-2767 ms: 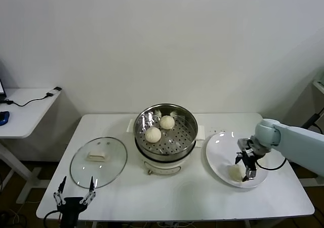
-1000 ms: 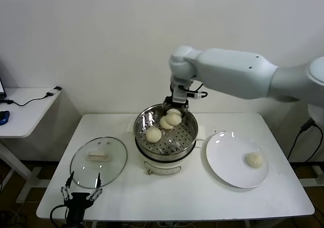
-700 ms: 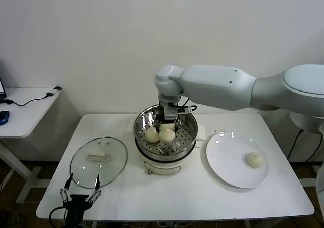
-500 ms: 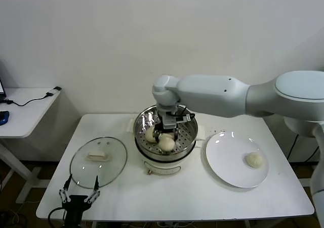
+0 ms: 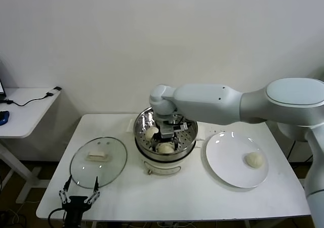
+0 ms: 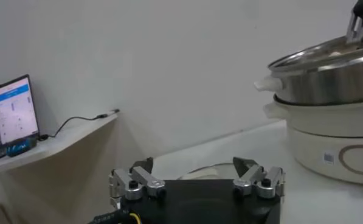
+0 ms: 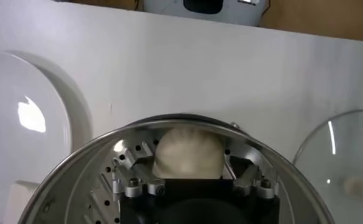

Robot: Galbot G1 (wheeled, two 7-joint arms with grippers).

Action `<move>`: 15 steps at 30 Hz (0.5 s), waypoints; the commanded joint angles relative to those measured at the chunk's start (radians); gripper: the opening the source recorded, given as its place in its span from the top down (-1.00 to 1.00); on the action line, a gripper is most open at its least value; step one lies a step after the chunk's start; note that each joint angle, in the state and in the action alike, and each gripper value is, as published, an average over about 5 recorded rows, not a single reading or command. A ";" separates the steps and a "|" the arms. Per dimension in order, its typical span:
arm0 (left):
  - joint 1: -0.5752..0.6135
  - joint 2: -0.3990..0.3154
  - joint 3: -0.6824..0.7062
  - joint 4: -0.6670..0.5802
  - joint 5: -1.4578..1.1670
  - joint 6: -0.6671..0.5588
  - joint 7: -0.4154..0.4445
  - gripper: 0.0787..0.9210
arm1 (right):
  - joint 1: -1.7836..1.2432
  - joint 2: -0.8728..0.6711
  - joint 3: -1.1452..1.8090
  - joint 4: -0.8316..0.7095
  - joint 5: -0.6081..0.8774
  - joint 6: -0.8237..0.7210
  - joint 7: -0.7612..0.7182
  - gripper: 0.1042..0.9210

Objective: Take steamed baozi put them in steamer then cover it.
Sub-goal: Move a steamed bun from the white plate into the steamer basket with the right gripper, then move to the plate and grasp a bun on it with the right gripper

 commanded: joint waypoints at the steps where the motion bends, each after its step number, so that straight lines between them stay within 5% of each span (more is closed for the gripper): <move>1: -0.001 0.001 0.001 -0.005 0.002 0.003 0.000 -0.77 | 0.034 -0.021 0.023 -0.006 0.025 0.021 -0.053 -0.76; 9: -0.002 0.004 0.010 -0.013 0.009 0.006 0.000 -0.77 | 0.105 -0.115 0.062 -0.020 0.051 -0.007 -0.021 -0.76; 15: -0.002 0.008 0.018 -0.017 0.017 0.003 0.000 -0.77 | 0.198 -0.264 -0.008 -0.022 0.155 -0.163 0.125 -0.76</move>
